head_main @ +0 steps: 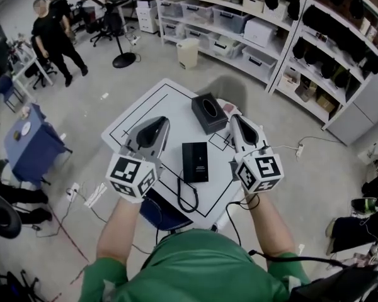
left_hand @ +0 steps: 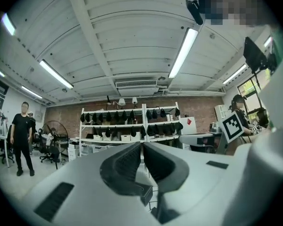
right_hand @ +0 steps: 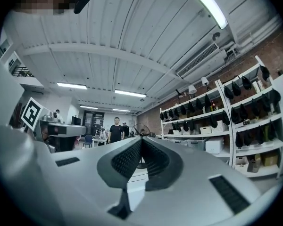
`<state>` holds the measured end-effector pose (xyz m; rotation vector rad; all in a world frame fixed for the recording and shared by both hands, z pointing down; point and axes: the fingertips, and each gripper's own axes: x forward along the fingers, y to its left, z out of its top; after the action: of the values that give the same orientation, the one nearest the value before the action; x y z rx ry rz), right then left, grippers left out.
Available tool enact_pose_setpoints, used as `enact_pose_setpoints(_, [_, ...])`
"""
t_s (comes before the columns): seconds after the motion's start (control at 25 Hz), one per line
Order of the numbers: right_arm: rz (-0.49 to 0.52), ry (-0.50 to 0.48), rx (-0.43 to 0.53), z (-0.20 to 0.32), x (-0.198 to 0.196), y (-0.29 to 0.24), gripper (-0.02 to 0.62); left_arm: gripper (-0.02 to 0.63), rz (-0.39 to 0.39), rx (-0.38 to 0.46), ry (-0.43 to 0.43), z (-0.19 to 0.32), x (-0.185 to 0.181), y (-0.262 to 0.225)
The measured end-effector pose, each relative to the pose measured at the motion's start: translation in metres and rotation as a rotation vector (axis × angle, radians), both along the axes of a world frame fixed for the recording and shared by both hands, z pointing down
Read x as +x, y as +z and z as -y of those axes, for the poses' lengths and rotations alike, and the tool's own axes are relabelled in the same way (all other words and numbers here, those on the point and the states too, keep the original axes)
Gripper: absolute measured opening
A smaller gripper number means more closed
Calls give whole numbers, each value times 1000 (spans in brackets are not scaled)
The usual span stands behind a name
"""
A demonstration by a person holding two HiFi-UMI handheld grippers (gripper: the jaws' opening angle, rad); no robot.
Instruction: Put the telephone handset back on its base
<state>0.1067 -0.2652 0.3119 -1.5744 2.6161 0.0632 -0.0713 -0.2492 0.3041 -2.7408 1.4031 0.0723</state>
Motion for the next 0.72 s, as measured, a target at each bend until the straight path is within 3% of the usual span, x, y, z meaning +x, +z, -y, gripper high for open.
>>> enact_pose_setpoints(0.36, [-22, 4, 28, -2, 1, -4, 23, 37, 15, 10, -80, 0, -12, 4])
enact_pose_setpoints(0.72, [-62, 11, 40, 2, -5, -1, 23, 37, 41, 11, -92, 7, -13, 10])
